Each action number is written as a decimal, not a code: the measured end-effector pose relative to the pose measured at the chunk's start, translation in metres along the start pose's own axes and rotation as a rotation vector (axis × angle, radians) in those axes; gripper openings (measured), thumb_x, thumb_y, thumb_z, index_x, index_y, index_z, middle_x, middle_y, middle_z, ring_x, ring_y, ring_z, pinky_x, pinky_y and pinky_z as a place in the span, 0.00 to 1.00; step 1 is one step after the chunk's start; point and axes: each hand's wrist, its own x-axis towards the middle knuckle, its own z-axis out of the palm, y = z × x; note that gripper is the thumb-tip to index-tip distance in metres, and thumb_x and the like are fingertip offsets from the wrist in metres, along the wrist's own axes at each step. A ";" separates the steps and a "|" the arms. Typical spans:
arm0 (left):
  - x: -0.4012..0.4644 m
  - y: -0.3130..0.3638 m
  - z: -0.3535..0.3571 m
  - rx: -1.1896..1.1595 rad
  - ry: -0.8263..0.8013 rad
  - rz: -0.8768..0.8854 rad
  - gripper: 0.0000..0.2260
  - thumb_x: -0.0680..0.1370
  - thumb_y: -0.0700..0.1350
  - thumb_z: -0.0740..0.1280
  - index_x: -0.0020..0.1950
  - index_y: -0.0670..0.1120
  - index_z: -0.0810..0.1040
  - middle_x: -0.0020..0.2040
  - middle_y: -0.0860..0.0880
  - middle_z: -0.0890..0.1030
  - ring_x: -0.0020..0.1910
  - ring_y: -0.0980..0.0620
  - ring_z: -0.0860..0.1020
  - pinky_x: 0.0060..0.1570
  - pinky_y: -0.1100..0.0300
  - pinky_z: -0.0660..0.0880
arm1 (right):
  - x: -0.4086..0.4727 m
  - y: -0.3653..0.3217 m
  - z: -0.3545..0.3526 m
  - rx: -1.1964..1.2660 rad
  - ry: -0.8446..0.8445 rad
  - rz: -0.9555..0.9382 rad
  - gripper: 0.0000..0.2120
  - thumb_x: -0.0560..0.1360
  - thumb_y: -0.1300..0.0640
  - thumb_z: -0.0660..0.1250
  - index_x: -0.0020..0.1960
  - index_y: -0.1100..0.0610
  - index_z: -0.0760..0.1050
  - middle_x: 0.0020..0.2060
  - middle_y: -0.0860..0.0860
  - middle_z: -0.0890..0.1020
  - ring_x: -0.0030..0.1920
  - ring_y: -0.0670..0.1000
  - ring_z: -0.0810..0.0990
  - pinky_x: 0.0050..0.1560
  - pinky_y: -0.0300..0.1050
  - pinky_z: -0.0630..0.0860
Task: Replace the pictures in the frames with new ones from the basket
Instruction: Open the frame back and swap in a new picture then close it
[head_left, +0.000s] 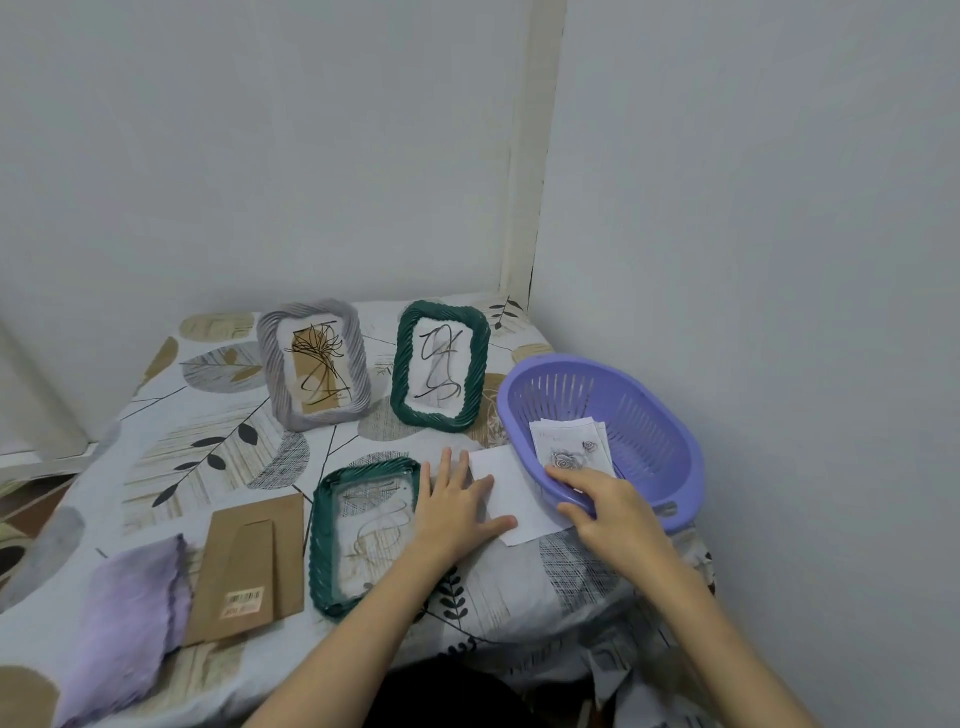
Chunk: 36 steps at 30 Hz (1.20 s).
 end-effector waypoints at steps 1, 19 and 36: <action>-0.001 -0.001 -0.001 -0.009 0.002 0.005 0.31 0.72 0.67 0.58 0.72 0.54 0.62 0.78 0.45 0.46 0.76 0.44 0.39 0.72 0.43 0.35 | 0.000 0.000 0.001 -0.002 0.002 -0.004 0.20 0.74 0.60 0.66 0.65 0.50 0.72 0.60 0.48 0.78 0.60 0.52 0.75 0.61 0.46 0.71; -0.088 -0.099 -0.028 -0.331 0.277 -0.194 0.31 0.72 0.68 0.54 0.66 0.50 0.70 0.72 0.47 0.66 0.74 0.46 0.60 0.72 0.50 0.56 | 0.001 -0.039 0.053 -0.176 0.469 -0.102 0.13 0.72 0.58 0.59 0.53 0.55 0.79 0.52 0.53 0.80 0.54 0.55 0.75 0.55 0.54 0.69; 0.034 0.040 -0.058 -1.212 -0.013 -0.312 0.17 0.73 0.44 0.70 0.58 0.38 0.76 0.48 0.43 0.81 0.46 0.48 0.79 0.38 0.60 0.73 | 0.086 0.051 -0.014 -0.093 -0.305 0.686 0.24 0.64 0.62 0.77 0.52 0.61 0.66 0.60 0.61 0.73 0.43 0.58 0.77 0.40 0.49 0.78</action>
